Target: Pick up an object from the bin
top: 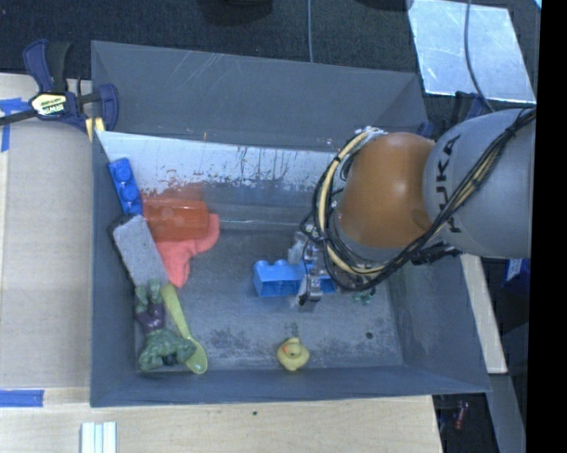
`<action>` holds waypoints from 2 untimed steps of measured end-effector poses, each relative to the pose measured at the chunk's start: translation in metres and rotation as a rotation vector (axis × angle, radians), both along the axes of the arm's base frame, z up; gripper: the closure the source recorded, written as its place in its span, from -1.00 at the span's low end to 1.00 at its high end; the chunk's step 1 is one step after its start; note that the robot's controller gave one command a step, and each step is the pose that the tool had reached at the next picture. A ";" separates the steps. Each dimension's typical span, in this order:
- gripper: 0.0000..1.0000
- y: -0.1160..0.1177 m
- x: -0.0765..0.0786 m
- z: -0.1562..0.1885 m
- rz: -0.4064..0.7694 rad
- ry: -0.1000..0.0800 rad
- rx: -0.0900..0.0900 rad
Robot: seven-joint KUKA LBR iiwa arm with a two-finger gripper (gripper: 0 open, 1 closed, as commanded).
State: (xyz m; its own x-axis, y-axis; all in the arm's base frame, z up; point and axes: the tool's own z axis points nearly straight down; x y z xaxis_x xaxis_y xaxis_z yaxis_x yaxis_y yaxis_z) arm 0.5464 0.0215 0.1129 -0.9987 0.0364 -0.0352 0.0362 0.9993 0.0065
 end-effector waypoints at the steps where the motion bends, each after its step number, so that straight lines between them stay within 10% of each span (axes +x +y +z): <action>1: 1.00 -0.009 0.007 -0.036 -0.041 -0.008 0.004; 2: 1.00 -0.004 0.001 0.017 -0.021 0.000 0.001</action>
Offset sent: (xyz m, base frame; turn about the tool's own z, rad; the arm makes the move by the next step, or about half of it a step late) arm -0.0046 0.0109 0.1567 -0.0344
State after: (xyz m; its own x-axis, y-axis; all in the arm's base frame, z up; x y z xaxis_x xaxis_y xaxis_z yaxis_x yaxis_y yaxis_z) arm 0.5475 0.0176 0.1299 -0.9977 0.0576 -0.0349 0.0574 0.9983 0.0072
